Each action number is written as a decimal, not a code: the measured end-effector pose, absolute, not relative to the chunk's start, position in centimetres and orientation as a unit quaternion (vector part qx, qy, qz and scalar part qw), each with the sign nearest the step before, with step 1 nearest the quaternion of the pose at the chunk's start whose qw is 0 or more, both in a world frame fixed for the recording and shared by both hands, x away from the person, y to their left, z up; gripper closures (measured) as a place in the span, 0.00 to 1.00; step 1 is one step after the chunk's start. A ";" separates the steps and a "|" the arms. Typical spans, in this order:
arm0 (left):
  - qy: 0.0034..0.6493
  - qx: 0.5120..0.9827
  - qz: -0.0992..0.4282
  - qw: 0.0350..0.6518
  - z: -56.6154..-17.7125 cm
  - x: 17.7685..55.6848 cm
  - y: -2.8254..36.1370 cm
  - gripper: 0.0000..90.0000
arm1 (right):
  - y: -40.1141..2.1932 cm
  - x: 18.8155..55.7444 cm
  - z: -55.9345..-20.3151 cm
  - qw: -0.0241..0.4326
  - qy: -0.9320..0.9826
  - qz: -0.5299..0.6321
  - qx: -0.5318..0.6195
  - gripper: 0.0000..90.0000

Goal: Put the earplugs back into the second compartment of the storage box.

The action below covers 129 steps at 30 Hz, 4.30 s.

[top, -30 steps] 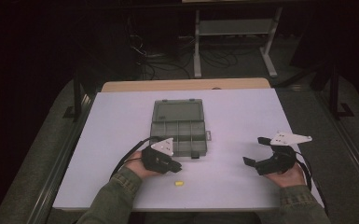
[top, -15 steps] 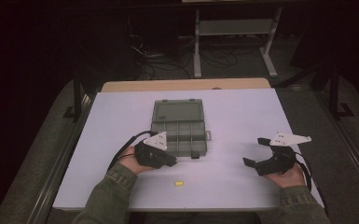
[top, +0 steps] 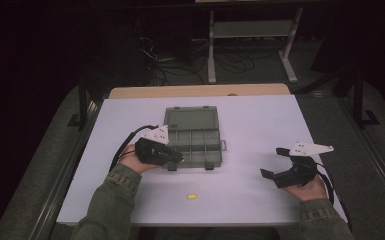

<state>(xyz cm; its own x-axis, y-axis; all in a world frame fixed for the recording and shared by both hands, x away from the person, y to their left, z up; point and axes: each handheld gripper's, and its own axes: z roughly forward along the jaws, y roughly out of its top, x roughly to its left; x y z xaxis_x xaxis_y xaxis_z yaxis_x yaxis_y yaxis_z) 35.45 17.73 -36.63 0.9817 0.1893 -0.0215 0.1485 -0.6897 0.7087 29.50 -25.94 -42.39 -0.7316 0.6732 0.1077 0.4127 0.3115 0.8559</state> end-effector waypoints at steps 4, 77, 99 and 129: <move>0.096 0.918 0.029 0.384 -36.1 35.9 17.9 0.91 | -25.9 29.5 -42.4 0.134 0.799 0.478 0.339 0.00; 0.194 0.879 0.058 0.431 -37.5 40.8 17.1 0.00 | -25.8 29.4 -42.5 0.131 0.802 0.474 0.338 0.00; 0.166 0.881 0.054 0.439 -37.5 36.4 17.0 0.00 | -25.6 29.3 -42.5 0.134 0.803 0.473 0.336 0.00; 0.141 0.905 0.030 0.399 -39.4 32.6 16.2 0.00 | -25.7 29.2 -42.5 0.135 0.804 0.473 0.335 0.00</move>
<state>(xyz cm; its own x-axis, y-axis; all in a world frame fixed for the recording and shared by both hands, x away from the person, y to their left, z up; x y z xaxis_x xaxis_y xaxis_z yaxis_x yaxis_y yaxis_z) 32.57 16.19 -39.42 0.9583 0.2797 -0.0589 0.2321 -0.6410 0.7316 29.25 -25.66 -42.45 -0.7393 0.6659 0.1002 0.4108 0.3280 0.8507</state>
